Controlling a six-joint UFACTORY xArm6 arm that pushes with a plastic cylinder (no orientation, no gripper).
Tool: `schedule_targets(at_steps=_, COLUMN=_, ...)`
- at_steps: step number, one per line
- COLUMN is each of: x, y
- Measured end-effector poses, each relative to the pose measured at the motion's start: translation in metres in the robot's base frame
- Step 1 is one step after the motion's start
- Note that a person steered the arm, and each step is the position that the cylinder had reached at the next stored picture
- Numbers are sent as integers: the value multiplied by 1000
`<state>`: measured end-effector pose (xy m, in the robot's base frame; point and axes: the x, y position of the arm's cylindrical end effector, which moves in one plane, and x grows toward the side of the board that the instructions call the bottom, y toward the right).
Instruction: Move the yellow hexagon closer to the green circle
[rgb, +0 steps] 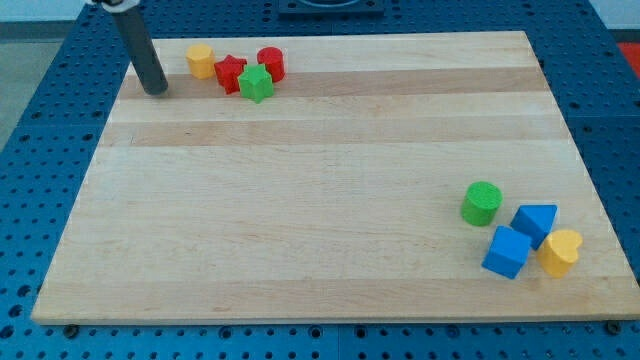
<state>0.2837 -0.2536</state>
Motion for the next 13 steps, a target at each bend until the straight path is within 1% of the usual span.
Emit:
schedule_targets(at_steps=1, x=-37, y=6)
schedule_targets(at_steps=2, x=-48, y=33)
schedule_targets(at_steps=3, x=-44, y=55)
schedule_targets(at_steps=5, x=-21, y=99)
schedule_targets(at_steps=6, x=-5, y=131)
schedule_targets(at_steps=7, x=2, y=157)
schedule_targets(at_steps=8, x=2, y=174)
schedule_targets(at_steps=10, x=-8, y=180)
schedule_targets(at_steps=11, x=-13, y=202)
schedule_targets(at_steps=13, x=-14, y=268)
